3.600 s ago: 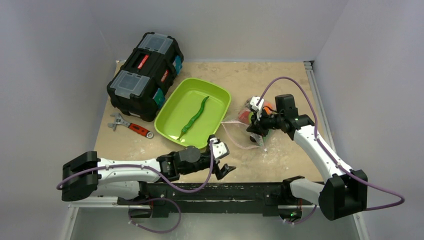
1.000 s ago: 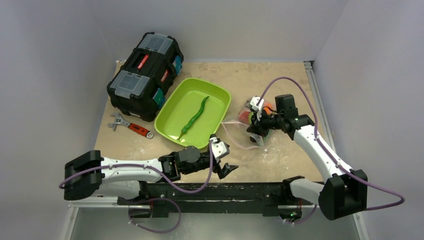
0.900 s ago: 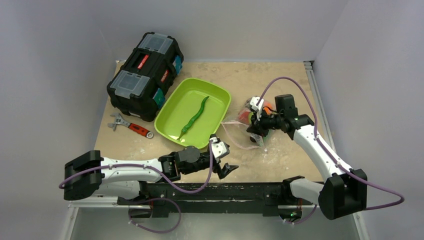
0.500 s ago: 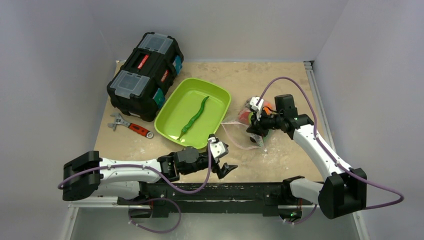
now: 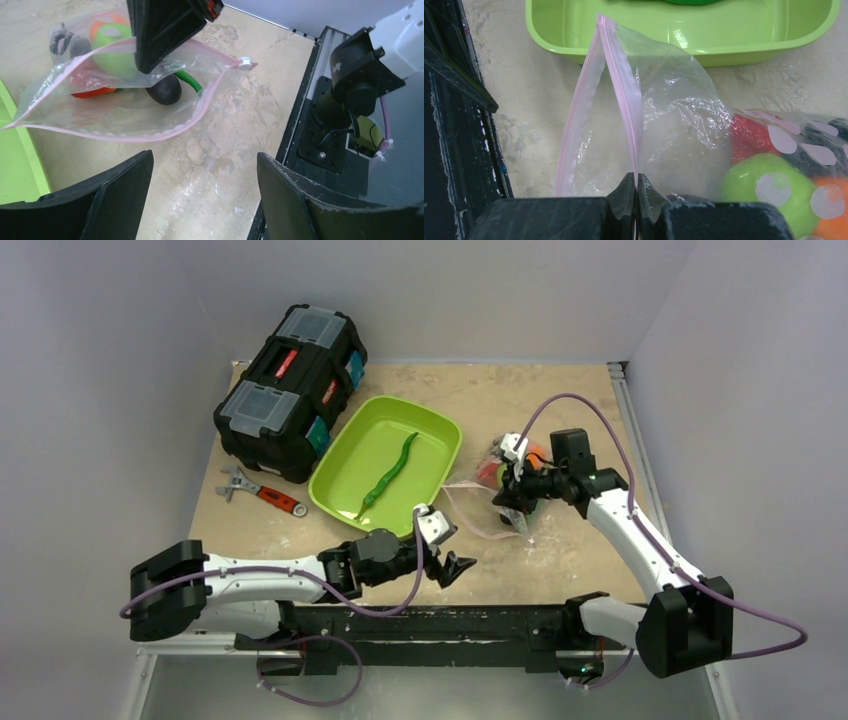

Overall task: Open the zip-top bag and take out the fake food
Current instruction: Pick up the fake fruit from the zipper food storage bag.

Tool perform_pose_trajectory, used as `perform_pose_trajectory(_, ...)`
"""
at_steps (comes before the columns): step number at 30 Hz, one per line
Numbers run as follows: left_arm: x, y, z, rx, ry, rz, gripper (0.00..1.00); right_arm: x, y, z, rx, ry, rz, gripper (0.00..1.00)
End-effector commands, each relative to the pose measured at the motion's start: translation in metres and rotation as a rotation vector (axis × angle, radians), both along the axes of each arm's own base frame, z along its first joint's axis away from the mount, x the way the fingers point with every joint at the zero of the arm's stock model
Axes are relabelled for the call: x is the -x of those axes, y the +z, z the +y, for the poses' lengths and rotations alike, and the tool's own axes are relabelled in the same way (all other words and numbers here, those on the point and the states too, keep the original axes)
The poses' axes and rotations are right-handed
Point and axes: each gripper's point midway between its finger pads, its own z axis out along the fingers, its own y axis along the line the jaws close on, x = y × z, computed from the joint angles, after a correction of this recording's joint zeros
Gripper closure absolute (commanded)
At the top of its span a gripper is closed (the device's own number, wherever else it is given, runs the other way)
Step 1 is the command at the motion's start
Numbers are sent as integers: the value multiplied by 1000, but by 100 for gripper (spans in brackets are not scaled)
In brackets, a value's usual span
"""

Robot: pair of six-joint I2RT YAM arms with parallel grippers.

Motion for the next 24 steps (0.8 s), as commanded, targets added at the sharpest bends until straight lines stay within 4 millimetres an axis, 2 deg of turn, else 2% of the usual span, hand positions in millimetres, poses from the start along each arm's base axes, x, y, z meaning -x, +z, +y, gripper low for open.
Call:
perform_pose_trajectory(1,-22,48,-19,172,52,39,28,-5,20,3,-26,23,-54,100)
perform_pose_trajectory(6,-41,52,-34,212,55,159,37,-5,27,4,-30,33,-63,96)
perform_pose_trajectory(12,-67,24,-43,166,125,242,47,-11,39,6,-35,23,-59,92)
perform_pose_trajectory(17,-90,6,-53,103,167,222,54,-18,49,5,-25,-2,-48,98)
perform_pose_trajectory(24,-93,-17,-56,51,171,228,55,-23,64,1,-12,-35,-87,99)
